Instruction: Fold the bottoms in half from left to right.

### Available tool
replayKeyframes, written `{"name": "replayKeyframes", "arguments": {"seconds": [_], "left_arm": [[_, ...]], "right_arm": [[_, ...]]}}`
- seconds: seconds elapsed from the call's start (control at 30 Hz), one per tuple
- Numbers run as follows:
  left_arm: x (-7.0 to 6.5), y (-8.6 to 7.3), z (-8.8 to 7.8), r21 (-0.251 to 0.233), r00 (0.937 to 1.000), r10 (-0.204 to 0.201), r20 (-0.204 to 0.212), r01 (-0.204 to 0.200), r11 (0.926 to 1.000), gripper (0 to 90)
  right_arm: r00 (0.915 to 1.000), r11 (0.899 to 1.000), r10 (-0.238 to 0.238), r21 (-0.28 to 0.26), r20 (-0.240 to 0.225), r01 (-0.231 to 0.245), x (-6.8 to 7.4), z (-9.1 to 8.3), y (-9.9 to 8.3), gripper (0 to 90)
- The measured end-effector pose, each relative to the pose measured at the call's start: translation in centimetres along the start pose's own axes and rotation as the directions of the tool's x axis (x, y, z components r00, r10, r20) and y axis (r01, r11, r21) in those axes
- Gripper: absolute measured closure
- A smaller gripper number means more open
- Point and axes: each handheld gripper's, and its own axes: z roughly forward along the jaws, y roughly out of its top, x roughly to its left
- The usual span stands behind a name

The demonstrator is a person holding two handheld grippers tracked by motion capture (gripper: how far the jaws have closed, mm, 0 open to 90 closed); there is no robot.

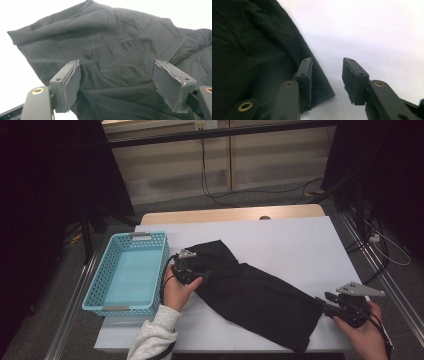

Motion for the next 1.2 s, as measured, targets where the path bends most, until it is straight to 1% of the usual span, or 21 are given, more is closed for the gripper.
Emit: {"name": "replayKeyframes", "arguments": {"seconds": [0.2,0.23,0.27,0.4,0.43,0.47,0.5,0.53,0.57,0.63,0.67,0.73,0.8,0.83,0.93,0.97,1.0,1.03,1.13,1.17,1.2], "left_arm": [[-0.2,0.0,0.1,-0.003,1.0000,-0.001,0.001,0.001,1.0000,23.6],[-0.2,0.0,0.1,-0.004,1.0000,-0.001,0.002,0.001,1.0000,23.6],[-0.3,0.1,0.1,-0.001,1.0000,0.006,-0.001,-0.006,1.0000,23.6],[-0.3,0.0,0.2,-0.001,1.0000,0.006,-0.002,-0.006,1.0000,23.6],[-0.3,0.0,0.2,-0.001,1.0000,0.003,0.000,-0.003,1.0000,23.6],[-0.3,0.0,0.2,-0.001,1.0000,0.003,0.000,-0.003,1.0000,23.6],[-0.2,0.0,0.1,0.002,1.0000,0.003,0.002,-0.003,1.0000,23.6],[-0.2,0.0,0.1,0.002,1.0000,0.003,0.002,-0.003,1.0000,23.6],[-0.1,0.0,0.2,0.001,1.0000,0.003,0.000,-0.003,1.0000,23.6],[-0.1,0.0,0.2,0.003,1.0000,0.000,-0.001,0.000,1.0000,23.6],[-0.1,0.0,0.2,0.003,1.0000,0.000,-0.001,0.000,1.0000,23.6],[-0.2,0.0,0.2,0.005,1.0000,0.000,0.004,0.000,1.0000,23.6],[-0.2,0.0,0.2,0.004,1.0000,0.000,0.004,0.000,1.0000,23.6],[-0.2,0.0,0.2,0.006,1.0000,0.002,0.003,-0.002,1.0000,23.6],[-0.2,0.0,0.2,0.004,1.0000,0.000,0.002,0.000,1.0000,23.6],[-0.1,0.0,0.2,0.006,1.0000,0.003,0.001,-0.004,1.0000,23.6],[-0.1,0.0,0.2,0.006,1.0000,0.003,0.001,-0.004,1.0000,23.6],[-0.1,0.0,0.2,0.003,1.0000,0.001,-0.003,-0.001,1.0000,23.6],[-0.1,-0.1,0.2,0.001,1.0000,0.001,-0.006,-0.001,1.0000,23.7],[-0.1,-0.1,0.3,0.001,1.0000,-0.001,-0.005,0.001,1.0000,23.7],[-0.1,-0.1,0.3,0.001,1.0000,-0.001,-0.005,0.001,1.0000,23.6]], "right_arm": [[0.9998,1.000,0.007,-0.004,-0.017,-0.007,-0.1,-0.1,0.0,61.1],[0.9995,1.000,0.014,-0.008,-0.027,-0.015,0.0,-0.2,0.1,61.6],[0.9983,1.000,0.018,-0.023,-0.056,-0.019,0.2,-0.3,0.3,63.3],[0.9963,1.000,-0.005,-0.001,-0.086,0.005,1.1,0.2,0.3,67.5],[0.9943,0.999,-0.024,0.023,-0.104,0.027,1.5,0.9,0.2,72.6],[0.9939,0.999,-0.028,0.034,-0.107,0.031,1.7,1.1,0.1,74.2],[0.9946,0.998,-0.045,0.048,-0.093,0.049,1.9,1.4,0.1,79.7],[0.9946,0.998,-0.045,0.048,-0.093,0.049,1.9,1.4,0.1,79.7],[0.9937,0.997,-0.056,0.055,-0.097,0.061,1.8,1.6,0.0,89.5],[0.9943,0.997,-0.041,0.062,-0.099,0.047,1.4,1.5,0.1,89.8],[0.9948,0.996,-0.047,0.066,-0.091,0.053,1.3,1.4,0.1,89.8],[0.9971,0.998,-0.029,0.056,-0.070,0.033,0.8,1.0,0.0,89.5],[0.9964,0.998,-0.033,0.052,-0.078,0.037,0.6,1.0,-0.1,87.7],[0.9980,0.998,-0.030,0.050,-0.055,0.032,0.6,1.0,-0.2,74.5],[0.9986,0.999,-0.015,0.047,-0.051,0.017,0.4,1.1,-0.2,69.7],[0.9989,0.999,0.009,0.051,-0.045,-0.006,0.2,1.3,-0.4,58.7],[0.9989,0.999,0.009,0.051,-0.045,-0.006,0.2,1.3,-0.4,58.7],[0.9975,0.998,0.040,0.041,-0.058,-0.038,-0.1,1.3,-0.5,59.3],[0.9974,0.998,0.047,0.043,-0.054,-0.045,-0.2,1.3,-0.5,63.0],[0.9971,0.998,0.043,0.057,-0.062,-0.040,-0.2,1.3,-0.5,71.6],[0.9971,0.998,0.043,0.057,-0.062,-0.040,-0.2,1.3,-0.5,71.6]]}}
